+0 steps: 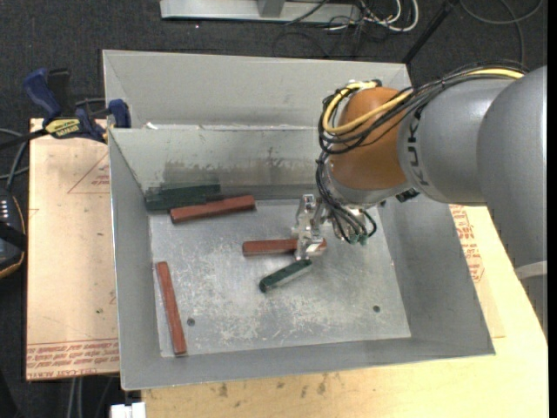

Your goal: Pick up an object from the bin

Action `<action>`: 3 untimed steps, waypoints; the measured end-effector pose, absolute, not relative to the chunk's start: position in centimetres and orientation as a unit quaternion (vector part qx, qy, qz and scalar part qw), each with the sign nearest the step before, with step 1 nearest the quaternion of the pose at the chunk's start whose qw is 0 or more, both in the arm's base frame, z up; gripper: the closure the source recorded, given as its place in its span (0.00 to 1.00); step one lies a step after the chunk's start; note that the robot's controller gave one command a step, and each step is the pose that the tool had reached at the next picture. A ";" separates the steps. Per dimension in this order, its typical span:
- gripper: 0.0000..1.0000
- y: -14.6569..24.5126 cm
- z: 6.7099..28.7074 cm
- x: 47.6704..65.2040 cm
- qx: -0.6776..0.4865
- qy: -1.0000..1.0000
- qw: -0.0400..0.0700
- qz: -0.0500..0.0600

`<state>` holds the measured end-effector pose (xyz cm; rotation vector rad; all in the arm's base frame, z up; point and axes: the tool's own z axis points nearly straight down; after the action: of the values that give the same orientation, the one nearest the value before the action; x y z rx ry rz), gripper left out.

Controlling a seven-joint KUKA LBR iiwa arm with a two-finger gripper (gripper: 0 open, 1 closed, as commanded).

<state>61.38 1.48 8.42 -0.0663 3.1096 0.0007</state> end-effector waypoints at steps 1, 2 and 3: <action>1.00 1.5 8.4 61.4 -0.021 1.000 0.016 0.000; 1.00 1.5 8.8 61.0 -0.022 1.000 0.011 0.000; 1.00 1.7 12.9 60.6 -0.040 0.999 0.003 0.000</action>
Offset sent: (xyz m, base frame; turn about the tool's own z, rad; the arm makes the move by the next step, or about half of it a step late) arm -0.0066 0.0057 0.1849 -0.0202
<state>60.63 1.66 12.88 -0.1254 3.1331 -0.0001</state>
